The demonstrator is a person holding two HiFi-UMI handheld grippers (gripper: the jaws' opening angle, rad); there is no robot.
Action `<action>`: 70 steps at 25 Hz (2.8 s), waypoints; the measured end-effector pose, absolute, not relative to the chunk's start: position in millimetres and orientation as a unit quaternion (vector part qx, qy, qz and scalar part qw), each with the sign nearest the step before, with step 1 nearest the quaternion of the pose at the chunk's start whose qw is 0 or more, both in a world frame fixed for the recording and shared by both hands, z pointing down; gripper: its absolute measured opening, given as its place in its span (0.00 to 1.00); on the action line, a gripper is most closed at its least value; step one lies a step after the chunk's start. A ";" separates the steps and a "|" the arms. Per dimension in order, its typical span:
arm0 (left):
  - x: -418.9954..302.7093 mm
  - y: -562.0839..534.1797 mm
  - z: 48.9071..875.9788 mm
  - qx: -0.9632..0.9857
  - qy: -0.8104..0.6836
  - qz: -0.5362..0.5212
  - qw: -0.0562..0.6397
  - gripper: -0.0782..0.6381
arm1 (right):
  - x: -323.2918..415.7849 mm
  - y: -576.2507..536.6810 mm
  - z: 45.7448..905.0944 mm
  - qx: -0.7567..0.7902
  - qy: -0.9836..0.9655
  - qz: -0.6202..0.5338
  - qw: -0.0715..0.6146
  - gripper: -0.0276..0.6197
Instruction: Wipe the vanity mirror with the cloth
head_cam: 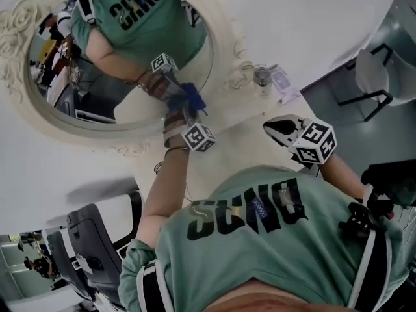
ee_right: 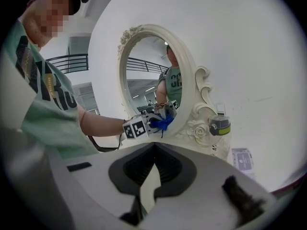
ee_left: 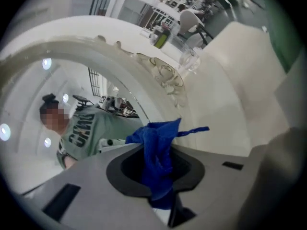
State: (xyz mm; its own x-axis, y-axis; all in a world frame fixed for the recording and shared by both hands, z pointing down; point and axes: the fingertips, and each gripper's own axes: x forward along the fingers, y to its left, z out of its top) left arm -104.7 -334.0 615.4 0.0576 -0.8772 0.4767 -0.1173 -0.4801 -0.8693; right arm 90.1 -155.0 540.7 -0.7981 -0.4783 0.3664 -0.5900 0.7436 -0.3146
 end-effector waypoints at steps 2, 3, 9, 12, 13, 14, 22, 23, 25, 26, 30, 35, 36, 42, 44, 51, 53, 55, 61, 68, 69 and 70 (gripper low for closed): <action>-88.7 -337.6 584.9 -0.678 0.391 -0.541 0.308 0.22 | 93.2 -155.6 535.4 0.295 -0.925 0.205 0.128 0.05; -78.6 -340.1 555.5 -0.688 0.401 -0.515 0.318 0.22 | 95.1 -156.0 533.5 0.298 -0.924 0.203 0.126 0.05; -64.9 -334.3 276.0 -0.650 0.514 -0.334 0.449 0.22 | 89.6 -154.9 523.9 0.282 -0.932 0.193 0.124 0.05; -56.3 -328.0 168.3 -0.608 0.545 -0.275 0.508 0.22 | 93.0 -153.1 522.3 0.285 -0.931 0.193 0.122 0.05; -54.8 -327.8 144.7 -0.592 0.554 -0.267 0.522 0.22 | 93.7 -153.3 522.0 0.286 -0.931 0.192 0.122 0.05; -52.8 -328.1 125.5 -0.575 0.561 -0.262 0.534 0.22 | 94.4 -154.0 521.5 0.287 -0.931 0.190 0.121 0.05; -57.3 -329.9 92.7 -0.496 0.596 -0.268 0.572 0.22 | 100.5 -158.1 519.7 0.268 -0.935 0.193 0.127 0.05; -56.6 -330.8 95.1 -0.491 0.599 -0.271 0.571 0.22 | 103.3 -156.5 522.1 0.266 -0.935 0.196 0.129 0.05; -41.2 -342.3 110.1 -0.507 0.588 -0.281 0.565 0.22 | 112.0 -153.5 526.8 0.279 -0.930 0.203 0.128 0.05; -30.7 -350.7 123.0 -0.520 0.576 -0.284 0.563 0.22 | 115.2 -152.5 528.2 0.289 -0.927 0.206 0.125 0.05; -16.7 -359.1 176.2 -0.498 0.547 -0.284 0.609 0.21 | 110.8 -151.2 529.3 0.291 -0.926 0.205 0.128 0.05; -7.5 -358.7 245.9 -0.519 0.525 -0.299 0.604 0.21 | 108.4 -151.3 535.2 0.292 -0.923 0.212 0.133 0.05; -5.0 -358.9 269.4 -0.525 0.514 -0.312 0.602 0.21 | 109.5 -150.4 537.4 0.293 -0.922 0.216 0.134 0.05; -10.3 -355.5 454.7 -0.565 0.422 -0.418 0.573 0.21 | 119.4 -145.4 553.7 0.300 -0.913 0.235 0.144 0.05; -17.8 -352.9 522.5 -0.582 0.386 -0.466 0.543 0.21 | 121.2 -145.8 556.4 0.302 -0.911 0.240 0.144 0.05; -39.4 -347.8 585.0 -0.609 0.384 -0.479 0.502 0.20 | 120.9 -144.5 559.4 0.301 -0.910 0.244 0.148 0.05; -38.1 -346.4 586.8 -0.614 0.382 -0.485 0.492 0.20 | 119.1 -143.6 557.5 0.302 -0.910 0.244 0.145 0.05; -38.4 -345.5 589.5 -0.622 0.381 -0.492 0.475 0.20 | 114.9 -142.5 553.4 0.297 -0.914 0.237 0.145 0.05; -36.1 -342.0 578.6 -0.667 0.365 -0.517 0.394 0.21 | 114.9 -141.8 542.1 0.302 -0.917 0.224 0.133 0.05; -8.7 -327.1 393.2 -0.686 0.451 -0.372 0.434 0.22 | 124.3 -143.4 534.9 0.309 -0.919 0.215 0.118 0.05; -7.9 -325.0 355.6 -0.685 0.466 -0.346 0.441 0.22 | 124.6 -145.4 533.1 0.309 -0.920 0.213 0.113 0.05; -8.6 -322.8 316.9 -0.679 0.481 -0.323 0.451 0.22 | 124.5 -147.1 531.3 0.309 -0.921 0.212 0.108 0.05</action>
State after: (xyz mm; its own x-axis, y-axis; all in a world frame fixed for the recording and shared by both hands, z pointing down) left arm -8.6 -322.8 316.9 0.3290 -0.9443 0.0051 -0.3620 -0.1311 -0.9229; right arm 124.5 -147.1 531.3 -0.7852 -0.5238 0.3304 -0.6155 0.7191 -0.3227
